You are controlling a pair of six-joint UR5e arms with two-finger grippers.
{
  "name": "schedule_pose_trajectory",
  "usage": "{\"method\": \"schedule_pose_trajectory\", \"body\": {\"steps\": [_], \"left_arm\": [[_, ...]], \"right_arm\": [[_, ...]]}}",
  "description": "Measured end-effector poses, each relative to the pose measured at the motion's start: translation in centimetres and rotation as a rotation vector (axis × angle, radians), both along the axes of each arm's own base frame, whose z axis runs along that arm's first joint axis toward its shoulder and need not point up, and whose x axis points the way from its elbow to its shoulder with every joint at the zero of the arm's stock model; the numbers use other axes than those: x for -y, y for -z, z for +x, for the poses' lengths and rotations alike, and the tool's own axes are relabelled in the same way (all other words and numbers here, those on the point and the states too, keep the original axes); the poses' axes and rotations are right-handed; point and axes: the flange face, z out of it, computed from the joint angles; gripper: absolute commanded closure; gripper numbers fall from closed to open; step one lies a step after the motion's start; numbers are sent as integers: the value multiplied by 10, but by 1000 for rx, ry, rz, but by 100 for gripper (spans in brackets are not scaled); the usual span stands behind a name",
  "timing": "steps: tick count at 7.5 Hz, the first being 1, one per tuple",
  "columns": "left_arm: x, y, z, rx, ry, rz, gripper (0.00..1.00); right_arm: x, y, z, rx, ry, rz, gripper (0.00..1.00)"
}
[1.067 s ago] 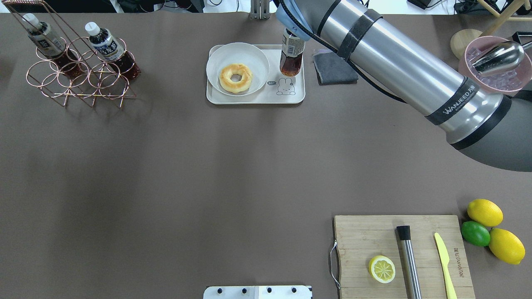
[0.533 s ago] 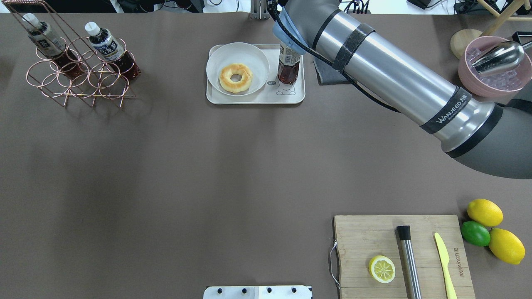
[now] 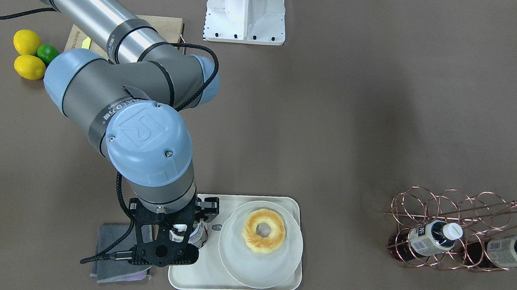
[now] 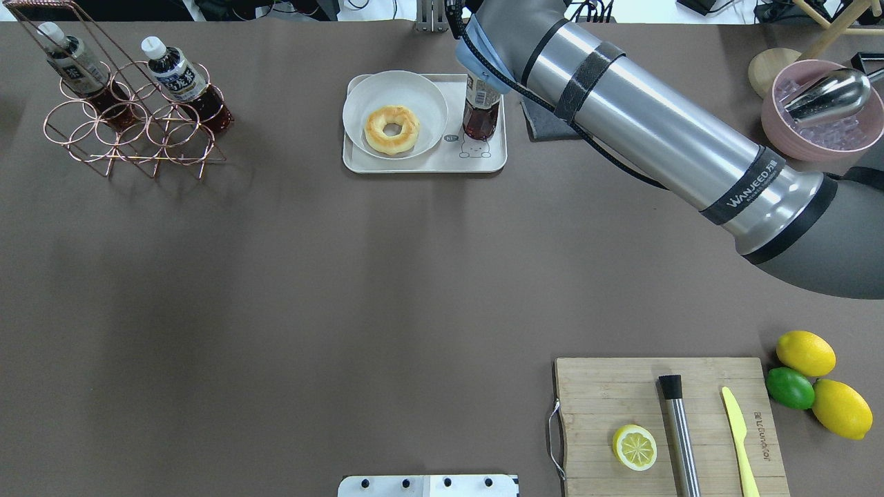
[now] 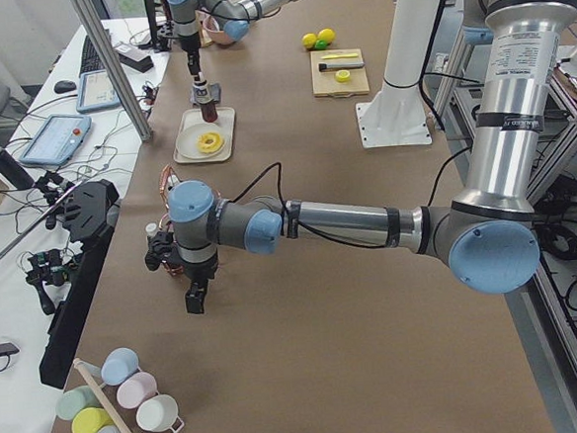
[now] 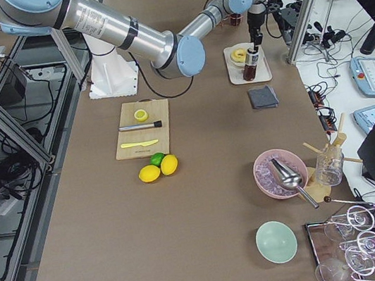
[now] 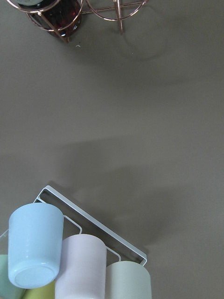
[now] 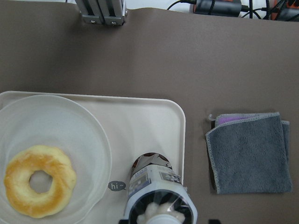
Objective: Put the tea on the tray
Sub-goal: 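Open the right gripper and raise it off the bottle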
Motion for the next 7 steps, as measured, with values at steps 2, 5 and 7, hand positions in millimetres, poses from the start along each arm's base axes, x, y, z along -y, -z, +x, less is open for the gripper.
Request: {"method": "schedule_pose_trajectory", "body": {"steps": [2,5,7], "left_arm": [[1,2,0,0,0,3,2],[2,5,0,-1,1,9,2],[2,8,0,-6,-1,14,2]], "right_arm": [[-1,16,15,21,-13,9,0],[-48,55,66,27,-11,-40,0],[-93,36,104,6,-3,-58,0]]}}
